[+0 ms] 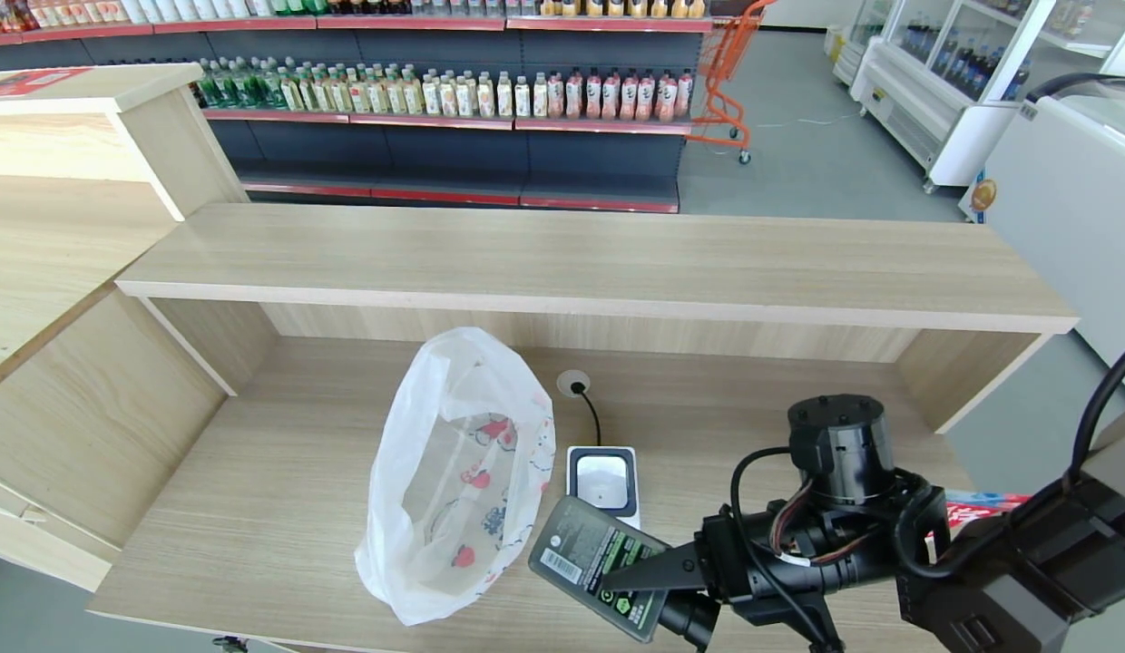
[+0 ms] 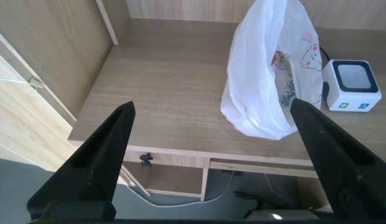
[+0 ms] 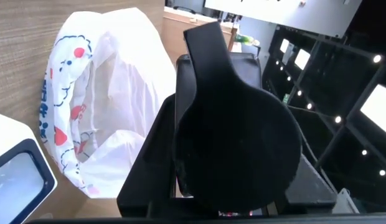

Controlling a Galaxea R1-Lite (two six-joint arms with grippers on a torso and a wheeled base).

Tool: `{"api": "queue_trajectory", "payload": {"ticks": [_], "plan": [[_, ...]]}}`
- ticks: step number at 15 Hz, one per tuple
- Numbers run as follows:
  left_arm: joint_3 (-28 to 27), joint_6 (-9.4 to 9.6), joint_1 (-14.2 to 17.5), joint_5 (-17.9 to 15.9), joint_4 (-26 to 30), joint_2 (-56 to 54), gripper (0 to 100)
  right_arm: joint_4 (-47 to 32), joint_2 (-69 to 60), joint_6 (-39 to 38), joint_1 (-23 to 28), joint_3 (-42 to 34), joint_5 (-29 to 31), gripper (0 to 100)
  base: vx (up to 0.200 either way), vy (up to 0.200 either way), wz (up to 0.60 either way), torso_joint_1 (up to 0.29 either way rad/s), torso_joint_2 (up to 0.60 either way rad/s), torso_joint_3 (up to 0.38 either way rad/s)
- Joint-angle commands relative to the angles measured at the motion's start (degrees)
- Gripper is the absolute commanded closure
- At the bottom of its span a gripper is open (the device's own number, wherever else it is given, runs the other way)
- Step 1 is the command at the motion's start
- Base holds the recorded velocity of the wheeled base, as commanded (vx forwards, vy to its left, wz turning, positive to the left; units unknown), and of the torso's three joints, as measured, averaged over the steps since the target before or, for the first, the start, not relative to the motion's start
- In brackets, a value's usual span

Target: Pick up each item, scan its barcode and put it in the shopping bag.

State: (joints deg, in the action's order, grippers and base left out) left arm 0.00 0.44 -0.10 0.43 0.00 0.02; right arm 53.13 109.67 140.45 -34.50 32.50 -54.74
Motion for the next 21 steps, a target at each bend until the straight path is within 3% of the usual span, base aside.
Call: {"api": "queue_trajectory", "payload": {"ticks": [1, 2, 5, 6, 8, 13, 14, 17, 21], "plan": [[0.0, 0.00, 0.0, 0.0, 0.0, 0.1, 0, -0.1, -0.2, -0.2, 0.0, -0.1, 0.0, 100, 0.000, 0.000, 0.00, 0.000, 0.00, 0.000], [0.0, 0.00, 0.0, 0.0, 0.0, 0.1, 0, -0.2, -0.7, -2.8, 0.0, -0.1, 0.0, 100, 0.000, 0.000, 0.00, 0.000, 0.00, 0.000], [0.0, 0.00, 0.0, 0.0, 0.0, 0.1, 0, -0.1, -10.4, -23.9, 0.5, 0.0, 2.6, 100, 0.000, 0.000, 0.00, 0.000, 0.00, 0.000], [0.0, 0.00, 0.0, 0.1, 0.0, 0.1, 0, 0.0, -18.5, -38.8, 3.4, -2.4, 11.0, 100, 0.000, 0.000, 0.00, 0.000, 0.00, 0.000], [0.0, 0.00, 0.0, 0.0, 0.0, 0.0, 0, 0.3, -29.2, -54.0, 11.1, -5.8, 23.5, 100, 0.000, 0.000, 0.00, 0.000, 0.00, 0.000], [0.0, 0.00, 0.0, 0.0, 0.0, 0.0, 0, -12.9, -34.9, -84.5, 26.5, -7.2, 19.5, 100, 0.000, 0.000, 0.00, 0.000, 0.00, 0.000], [0.0, 0.00, 0.0, 0.0, 0.0, 0.0, 0, -18.2, -35.0, -99.2, 27.7, -6.9, 19.8, 100, 0.000, 0.000, 0.00, 0.000, 0.00, 0.000], [0.0, 0.00, 0.0, 0.0, 0.0, 0.1, 0, -20.3, -31.6, -128.4, 25.0, -6.2, 22.3, 100, 0.000, 0.000, 0.00, 0.000, 0.00, 0.000], [0.0, 0.00, 0.0, 0.0, 0.0, 0.0, 0, -18.3, -22.0, -165.2, 12.4, -5.0, 37.8, 100, 0.000, 0.000, 0.00, 0.000, 0.00, 0.000]]}}
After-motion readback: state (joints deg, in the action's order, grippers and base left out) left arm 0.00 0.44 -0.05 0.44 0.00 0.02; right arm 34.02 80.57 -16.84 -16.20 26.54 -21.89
